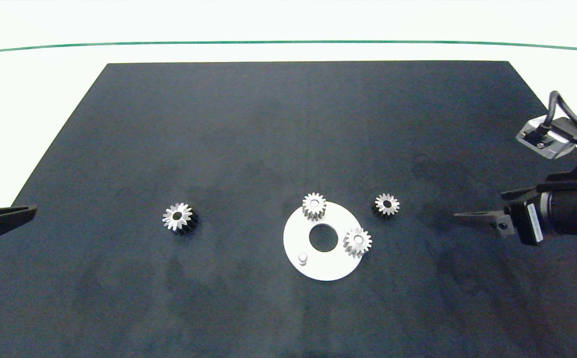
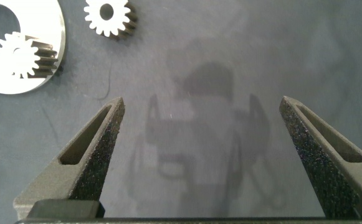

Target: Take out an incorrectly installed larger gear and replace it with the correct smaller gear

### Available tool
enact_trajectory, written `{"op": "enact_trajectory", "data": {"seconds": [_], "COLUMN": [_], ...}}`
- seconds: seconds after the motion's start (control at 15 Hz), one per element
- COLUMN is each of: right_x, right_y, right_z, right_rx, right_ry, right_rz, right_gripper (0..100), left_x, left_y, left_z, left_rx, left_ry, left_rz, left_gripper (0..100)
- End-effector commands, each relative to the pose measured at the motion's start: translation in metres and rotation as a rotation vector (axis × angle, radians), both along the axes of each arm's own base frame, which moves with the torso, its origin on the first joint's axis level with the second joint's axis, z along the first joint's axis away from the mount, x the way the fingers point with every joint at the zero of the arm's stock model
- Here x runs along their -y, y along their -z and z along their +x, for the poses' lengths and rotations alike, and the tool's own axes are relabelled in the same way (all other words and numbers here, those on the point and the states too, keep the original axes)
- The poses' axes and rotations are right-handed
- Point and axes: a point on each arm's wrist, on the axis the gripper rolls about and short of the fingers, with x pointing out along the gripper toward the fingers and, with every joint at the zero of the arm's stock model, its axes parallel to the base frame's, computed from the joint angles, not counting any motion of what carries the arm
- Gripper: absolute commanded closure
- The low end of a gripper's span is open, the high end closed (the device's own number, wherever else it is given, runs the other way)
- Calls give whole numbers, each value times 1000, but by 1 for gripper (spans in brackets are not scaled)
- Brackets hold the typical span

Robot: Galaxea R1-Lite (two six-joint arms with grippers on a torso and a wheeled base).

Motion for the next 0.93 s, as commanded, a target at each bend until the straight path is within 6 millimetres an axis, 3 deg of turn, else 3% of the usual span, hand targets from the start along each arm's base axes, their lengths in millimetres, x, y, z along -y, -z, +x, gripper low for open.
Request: {"op": "enact_trajectory", "data": {"seconds": [0.07, 0.33, 0.53, 0.93], "right_x": [-26, -58, -71, -95], "right_y": [-1, -1, 11, 15], "right_z": [26, 40, 50, 68], "right_rx": [-6, -18, -47, -37], "right_ry": [-95, -154, -153, -149], "right_rz": [-28, -65, -104, -150], "right_gripper": [0, 0, 0, 0], "left_x": [-2, 0, 1, 1], "left_y": [4, 14, 16, 15], "left_z": [-9, -24, -25, -29], "left_rx": [4, -50, -72, -59], "left_ry": [6, 122, 143, 163], "left_rz": [4, 27, 24, 18], "left_gripper": [0, 0, 0, 0]}}
